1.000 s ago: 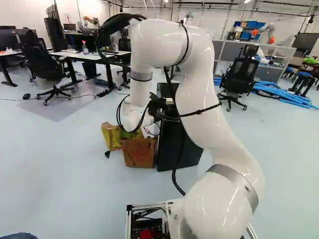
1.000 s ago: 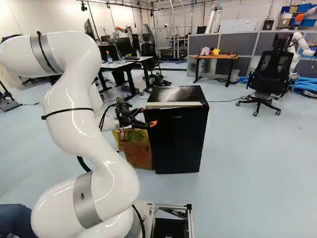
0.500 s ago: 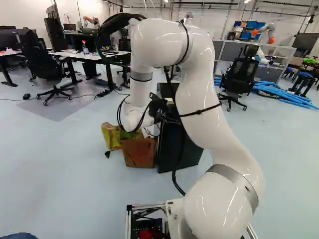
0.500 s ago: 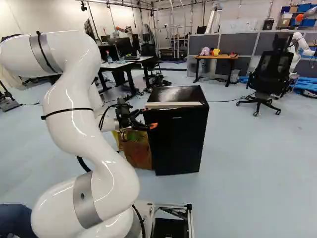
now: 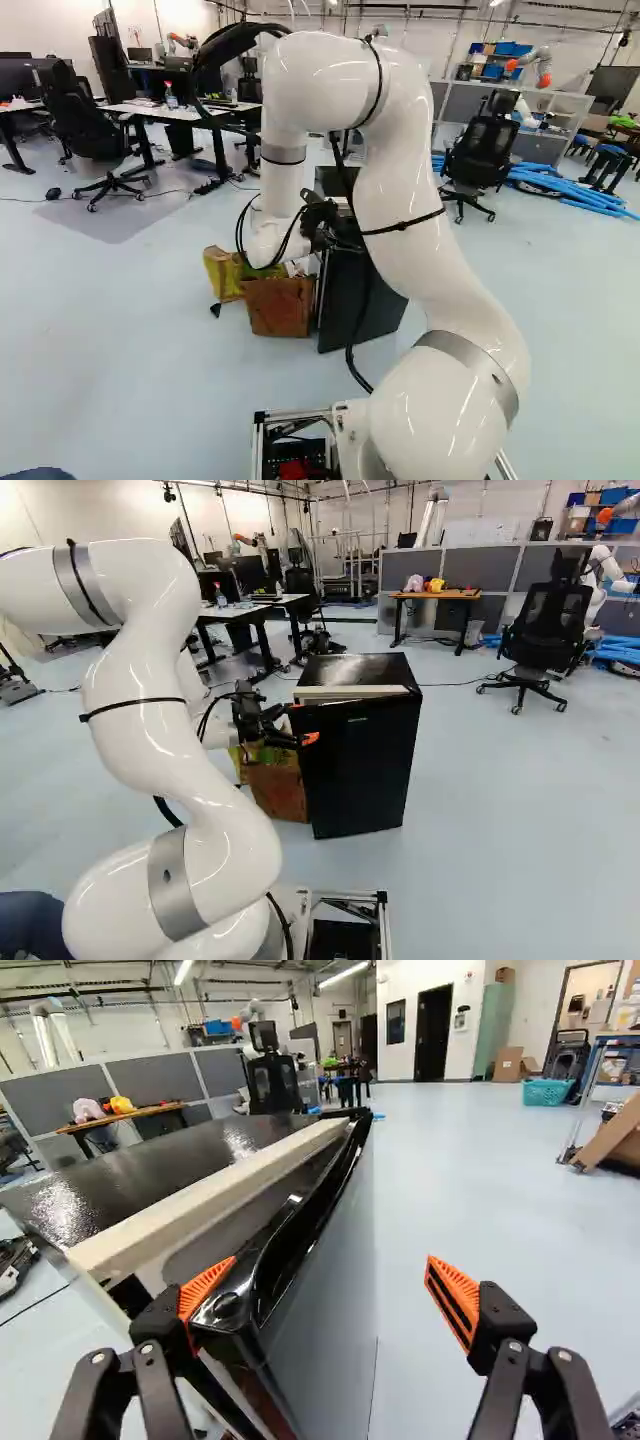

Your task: Grab a drink from the fridge

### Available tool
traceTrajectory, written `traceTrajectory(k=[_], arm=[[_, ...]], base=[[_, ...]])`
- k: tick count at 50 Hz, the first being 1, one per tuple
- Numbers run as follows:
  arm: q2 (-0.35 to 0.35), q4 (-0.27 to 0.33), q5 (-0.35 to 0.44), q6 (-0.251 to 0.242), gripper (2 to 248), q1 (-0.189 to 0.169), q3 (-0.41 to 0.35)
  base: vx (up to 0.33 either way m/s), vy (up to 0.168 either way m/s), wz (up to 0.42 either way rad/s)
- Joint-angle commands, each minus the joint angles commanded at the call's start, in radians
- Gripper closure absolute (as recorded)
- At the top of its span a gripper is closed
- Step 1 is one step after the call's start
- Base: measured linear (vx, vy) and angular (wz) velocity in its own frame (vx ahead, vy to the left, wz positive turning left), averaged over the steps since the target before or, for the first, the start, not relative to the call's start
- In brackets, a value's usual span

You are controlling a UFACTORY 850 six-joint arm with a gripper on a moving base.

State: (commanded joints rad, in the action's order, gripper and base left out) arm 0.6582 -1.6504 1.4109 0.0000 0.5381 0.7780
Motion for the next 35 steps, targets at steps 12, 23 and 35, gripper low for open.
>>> traceTrajectory(k=[12, 23, 35], arm=[[-0.011, -0.038, 0.013, 0.0, 3, 0.011, -0.027], [-0.021, -0.076, 0.021, 0.0, 3, 0.023, -0.056], [-0.033, -0.119, 0.021, 0.0, 3, 0.039, -0.091]], base=[[0.0, 0.0, 0.0], [0.0, 0.0, 0.0], [0.0, 0.0, 0.0]])
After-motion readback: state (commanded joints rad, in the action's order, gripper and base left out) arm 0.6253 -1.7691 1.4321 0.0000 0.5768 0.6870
